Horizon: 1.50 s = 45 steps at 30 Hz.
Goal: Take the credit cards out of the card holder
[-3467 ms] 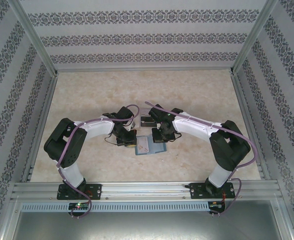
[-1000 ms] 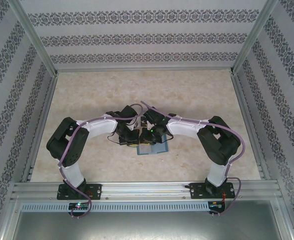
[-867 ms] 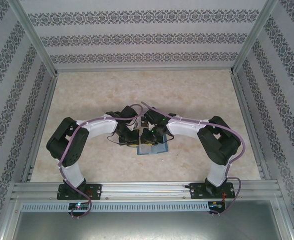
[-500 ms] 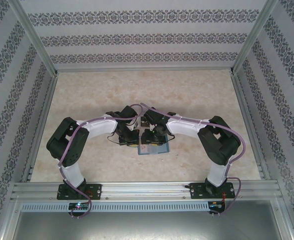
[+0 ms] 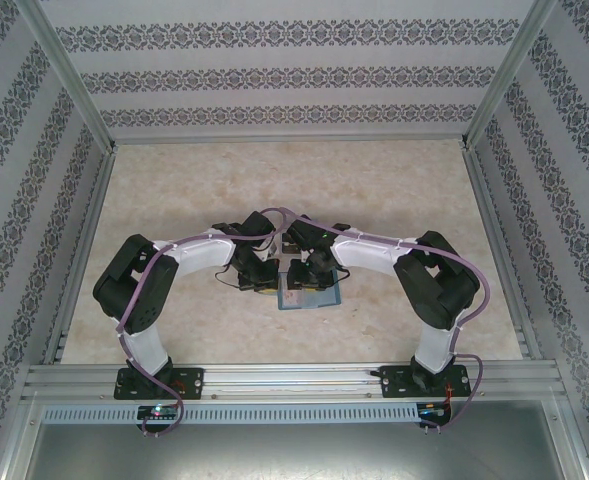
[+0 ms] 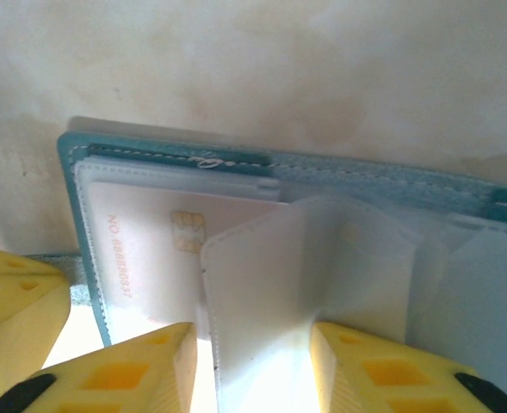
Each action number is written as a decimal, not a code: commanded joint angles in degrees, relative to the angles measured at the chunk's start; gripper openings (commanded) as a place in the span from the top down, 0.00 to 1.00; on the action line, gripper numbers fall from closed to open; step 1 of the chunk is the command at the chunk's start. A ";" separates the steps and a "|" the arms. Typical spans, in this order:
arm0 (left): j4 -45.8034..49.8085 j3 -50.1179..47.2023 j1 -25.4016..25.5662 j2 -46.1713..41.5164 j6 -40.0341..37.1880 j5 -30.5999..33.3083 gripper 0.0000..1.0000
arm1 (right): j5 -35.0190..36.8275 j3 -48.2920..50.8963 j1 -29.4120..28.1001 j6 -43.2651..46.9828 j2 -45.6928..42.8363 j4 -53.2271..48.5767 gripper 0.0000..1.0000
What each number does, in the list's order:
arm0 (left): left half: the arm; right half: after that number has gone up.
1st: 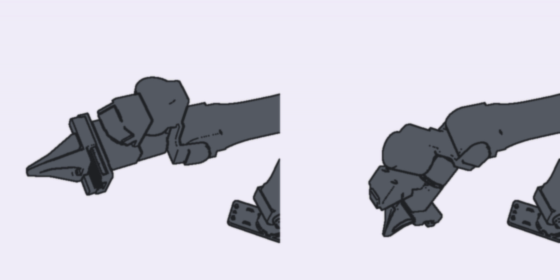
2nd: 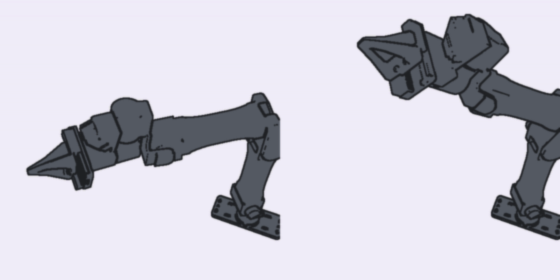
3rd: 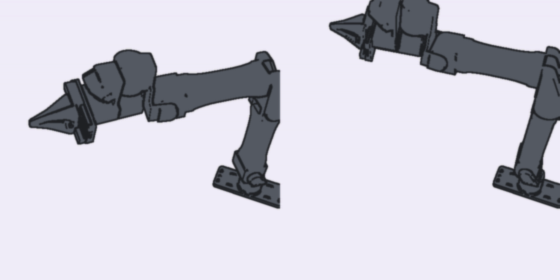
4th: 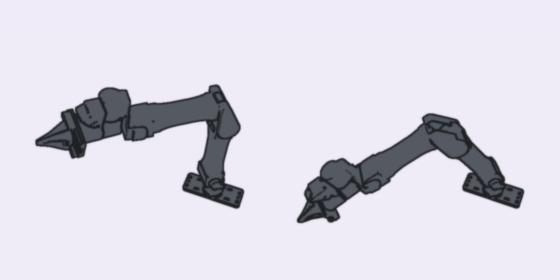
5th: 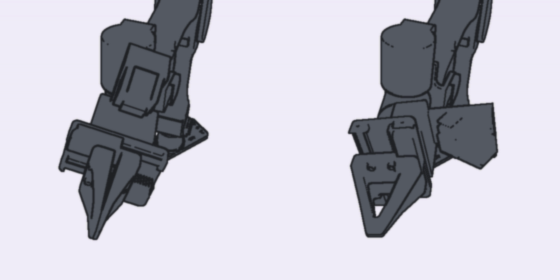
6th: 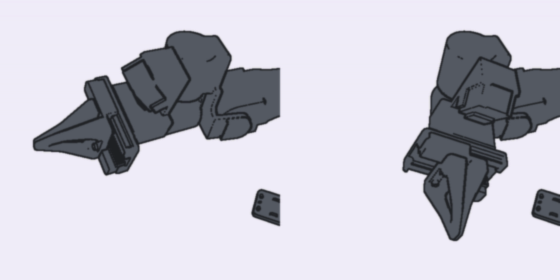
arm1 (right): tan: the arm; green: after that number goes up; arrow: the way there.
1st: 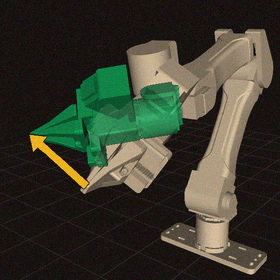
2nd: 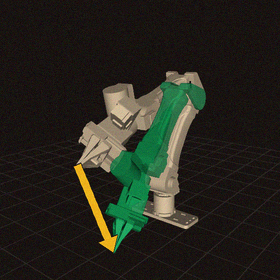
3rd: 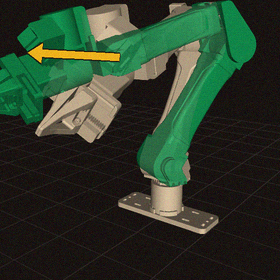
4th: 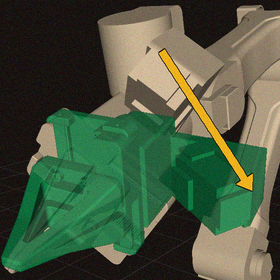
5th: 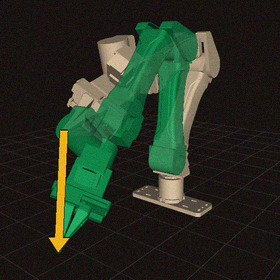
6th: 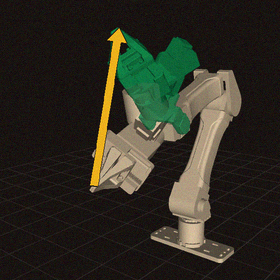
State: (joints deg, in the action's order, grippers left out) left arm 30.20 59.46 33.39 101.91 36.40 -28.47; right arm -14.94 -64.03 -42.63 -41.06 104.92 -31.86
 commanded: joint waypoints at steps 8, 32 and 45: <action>0.32 0.31 0.27 0.05 -0.47 0.65 1.00 | 2.89 -0.06 -0.27 1.06 -0.47 -2.93 0.77; -5.48 -0.22 0.28 -1.73 3.60 -4.30 1.00 | -5.71 0.92 -0.54 -3.24 -8.93 3.24 0.98; -9.27 1.23 1.63 3.14 5.32 -7.41 1.00 | -1.40 0.18 1.37 2.49 -7.88 -5.53 0.85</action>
State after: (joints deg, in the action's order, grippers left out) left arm 22.63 59.40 33.82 103.88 40.86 -34.52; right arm -18.33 -63.22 -41.74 -40.58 96.84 -33.76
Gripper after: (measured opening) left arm 0.046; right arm 0.147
